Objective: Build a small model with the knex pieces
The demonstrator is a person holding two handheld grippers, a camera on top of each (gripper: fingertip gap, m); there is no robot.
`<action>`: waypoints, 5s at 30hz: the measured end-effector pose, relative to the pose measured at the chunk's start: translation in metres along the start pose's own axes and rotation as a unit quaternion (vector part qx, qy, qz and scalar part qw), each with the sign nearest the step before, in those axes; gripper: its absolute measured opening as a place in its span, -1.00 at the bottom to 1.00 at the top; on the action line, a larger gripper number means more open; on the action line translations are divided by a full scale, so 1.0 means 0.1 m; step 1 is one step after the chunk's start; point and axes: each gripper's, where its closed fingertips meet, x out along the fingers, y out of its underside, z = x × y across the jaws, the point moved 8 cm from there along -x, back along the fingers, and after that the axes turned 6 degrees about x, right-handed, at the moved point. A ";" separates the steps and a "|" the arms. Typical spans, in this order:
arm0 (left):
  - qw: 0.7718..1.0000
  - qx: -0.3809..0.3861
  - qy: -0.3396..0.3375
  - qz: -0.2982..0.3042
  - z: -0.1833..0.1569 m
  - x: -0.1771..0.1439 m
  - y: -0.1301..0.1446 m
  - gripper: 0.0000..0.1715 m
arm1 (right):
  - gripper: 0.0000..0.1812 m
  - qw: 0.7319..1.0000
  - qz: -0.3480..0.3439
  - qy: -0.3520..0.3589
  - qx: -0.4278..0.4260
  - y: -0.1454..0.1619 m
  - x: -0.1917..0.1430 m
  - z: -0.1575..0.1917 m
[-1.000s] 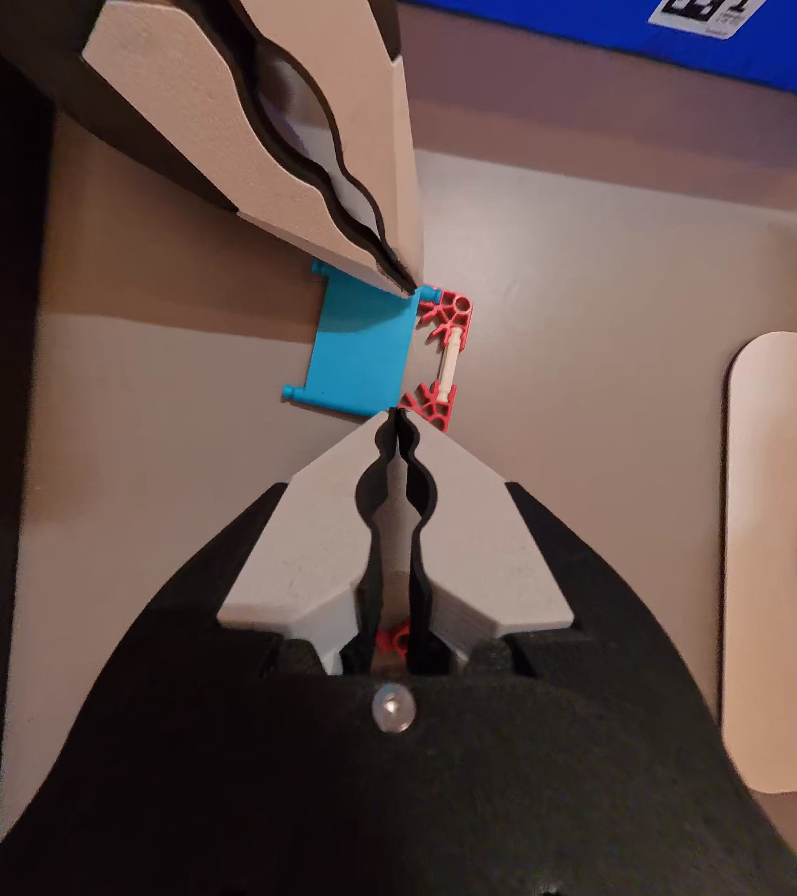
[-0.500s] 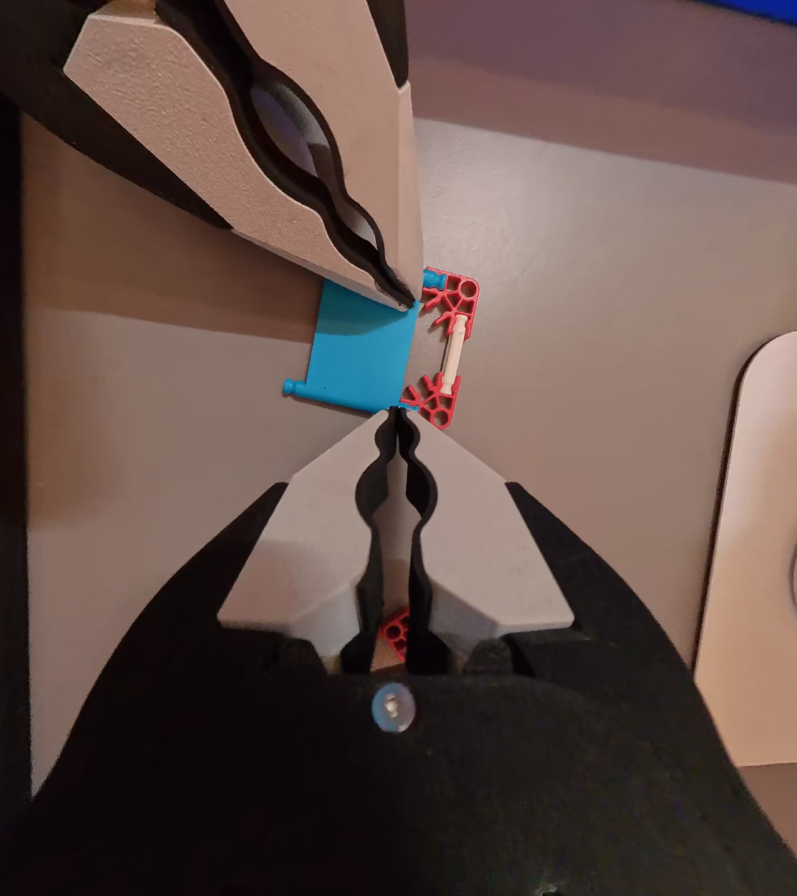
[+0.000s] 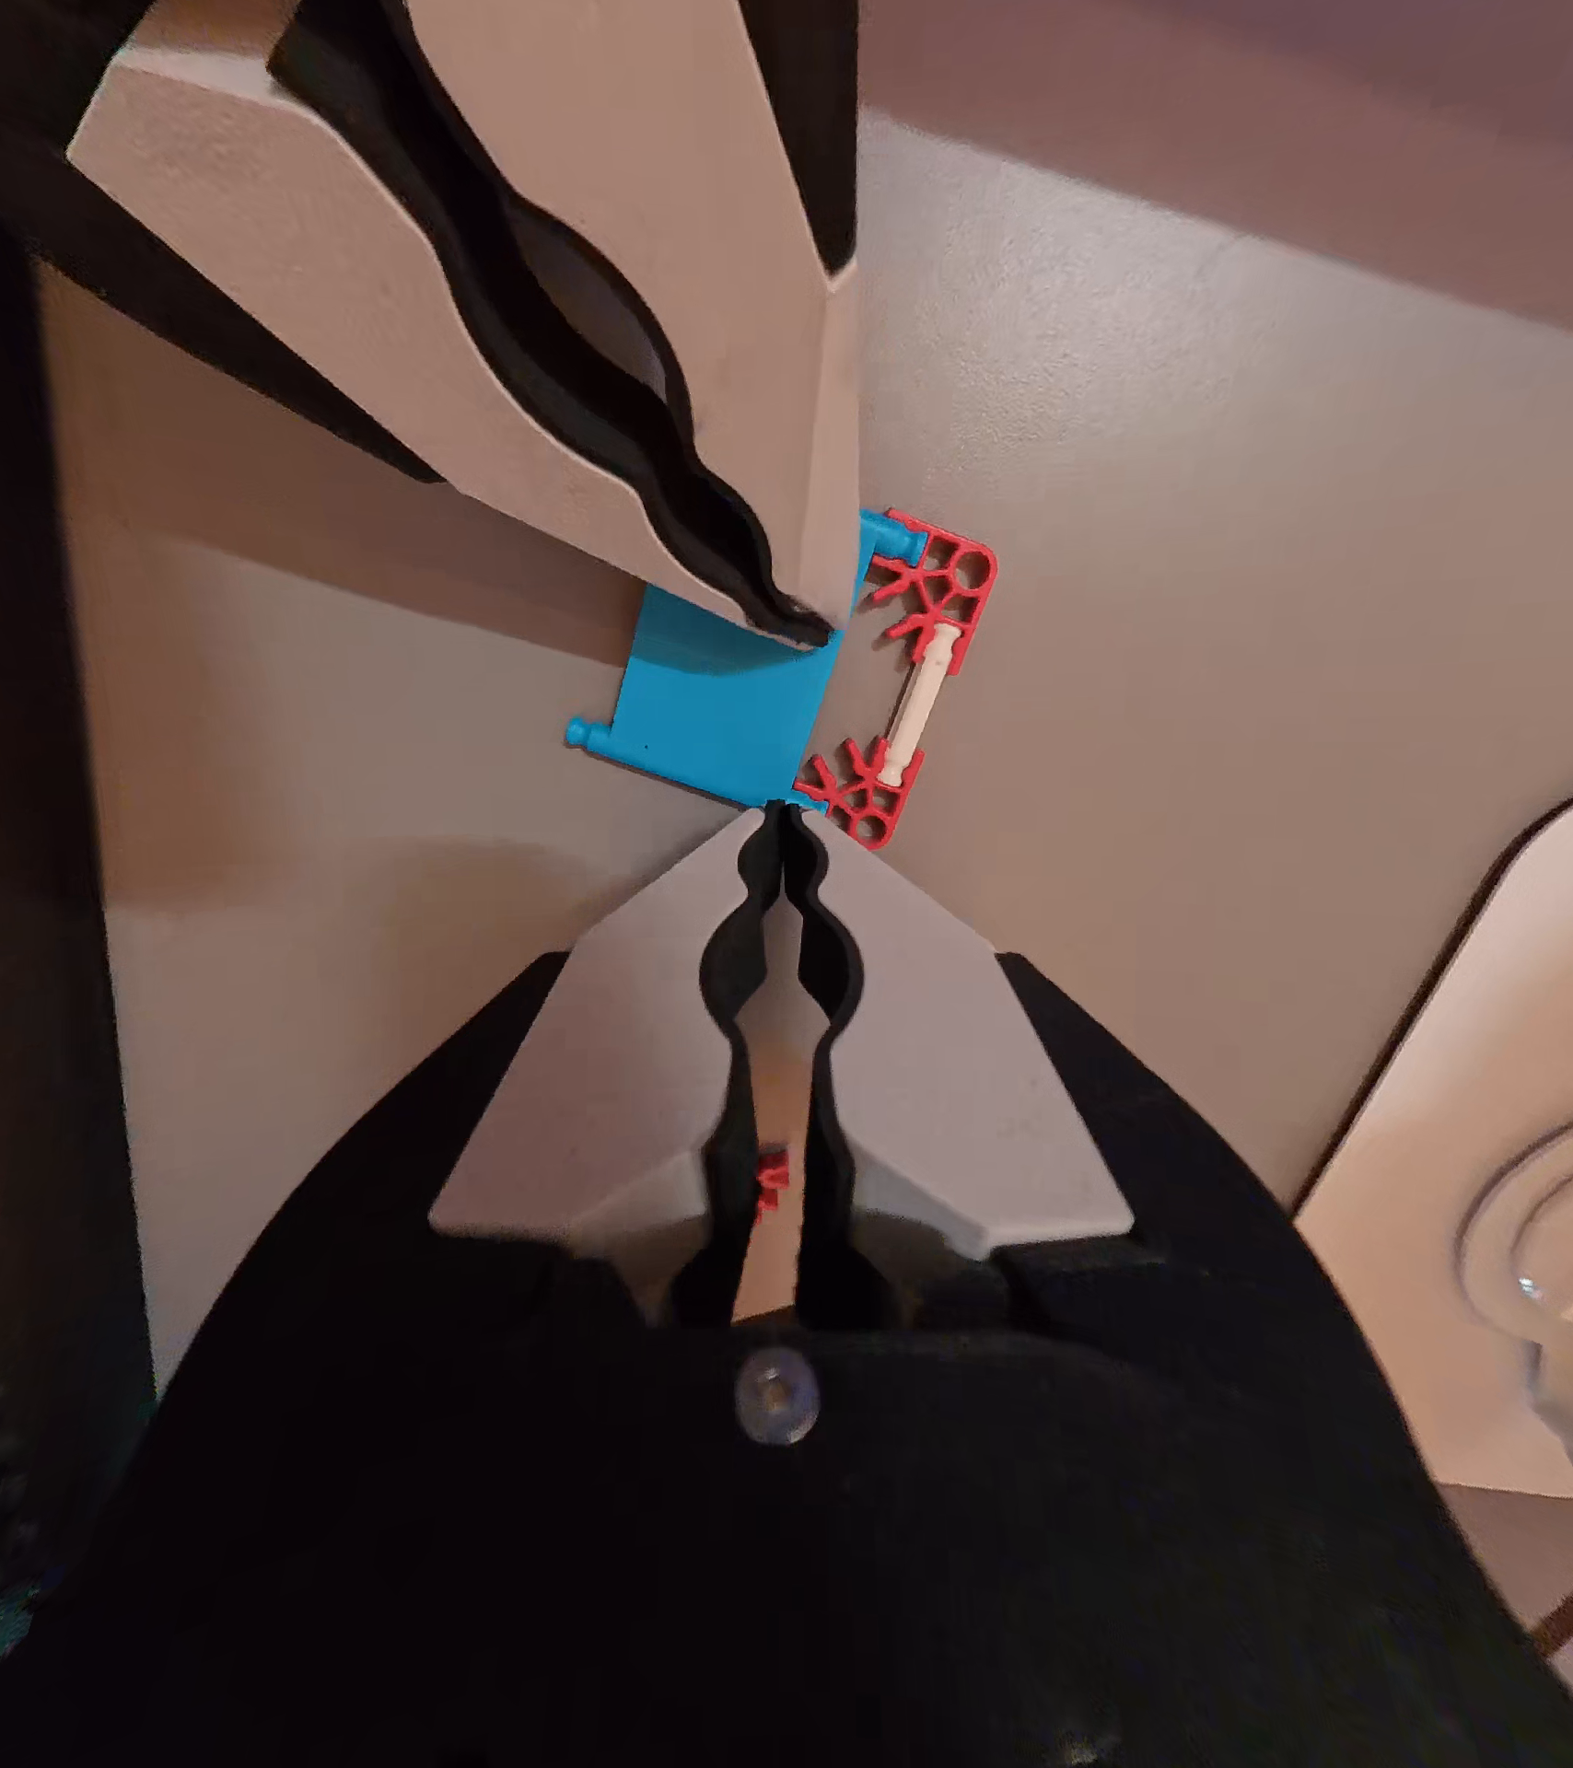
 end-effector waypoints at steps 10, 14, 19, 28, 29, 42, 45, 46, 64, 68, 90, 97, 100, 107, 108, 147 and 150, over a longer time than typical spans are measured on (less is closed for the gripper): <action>1.000 -0.015 0.007 -0.005 0.01 0.01 0.02 -1.00 | -1.00 0.997 0.072 -0.004 -0.038 -0.13 0.04 0.00; 1.000 -0.011 0.003 -0.007 0.01 0.01 0.02 -1.00 | -1.00 0.999 0.038 -0.017 -0.017 -0.08 0.03 -0.03; 1.000 -0.007 -0.002 -0.018 0.00 -0.01 0.03 -1.00 | -1.00 0.997 -0.061 -0.036 0.022 -0.03 -0.10 -0.12; 0.999 0.007 -0.032 -0.020 0.06 -0.26 0.06 -1.00 | -1.00 0.990 -0.142 0.005 -0.004 -0.26 -0.17 -0.17; 0.999 0.000 -0.033 -0.010 0.06 -0.26 0.10 -1.00 | -1.00 0.989 -0.146 0.001 -0.010 -0.31 -0.14 -0.15; 0.999 -0.001 -0.034 -0.003 0.02 -0.22 0.16 -1.00 | -1.00 0.991 -0.129 0.010 -0.029 -0.39 0.05 -0.13; 1.000 -0.006 -0.020 0.002 0.00 -0.18 0.17 -1.00 | -1.00 0.992 -0.124 0.004 -0.030 -0.41 0.11 -0.11; 1.000 0.001 -0.027 0.005 0.00 -0.18 0.18 -1.00 | -1.00 0.992 -0.124 0.004 -0.029 -0.41 0.11 -0.11; 1.000 -0.007 -0.020 0.006 -0.03 -0.15 0.13 -1.00 | -1.00 0.998 -0.049 -0.005 -0.048 -0.50 0.13 -0.12; 1.000 -0.016 -0.012 0.005 -0.03 -0.14 0.13 -1.00 | -1.00 0.998 -0.020 -0.012 -0.057 -0.54 0.14 -0.13; 0.999 -0.023 -0.032 -0.024 0.05 -0.24 0.14 -1.00 | -0.98 0.989 -0.141 0.031 -0.006 -0.39 -0.29 -0.17; 0.996 -0.053 0.033 -0.056 0.01 -0.38 0.16 -0.86 | -0.90 0.983 -0.181 0.010 0.018 -0.05 -0.20 -0.09; 0.997 -0.036 0.050 -0.041 -0.07 -0.33 0.17 -0.80 | -0.89 0.984 -0.176 0.012 0.014 -0.01 -0.07 -0.07; 0.999 -0.010 0.042 -0.016 -0.09 -0.23 0.20 -0.87 | -1.00 0.983 -0.180 -0.035 0.005 0.07 0.08 -0.04; 0.999 -0.010 0.033 -0.009 -0.07 -0.22 0.20 -0.86 | -1.00 0.983 -0.180 -0.045 0.005 0.08 0.08 -0.04; 0.996 0.027 -0.085 0.009 0.06 -0.03 -0.01 -0.87 | -0.91 0.979 -0.184 -0.077 -0.043 0.16 0.06 0.19; 0.994 0.017 -0.101 -0.039 0.11 -0.34 -0.18 -0.80 | -0.91 0.976 -0.197 -0.075 -0.051 0.17 0.01 0.18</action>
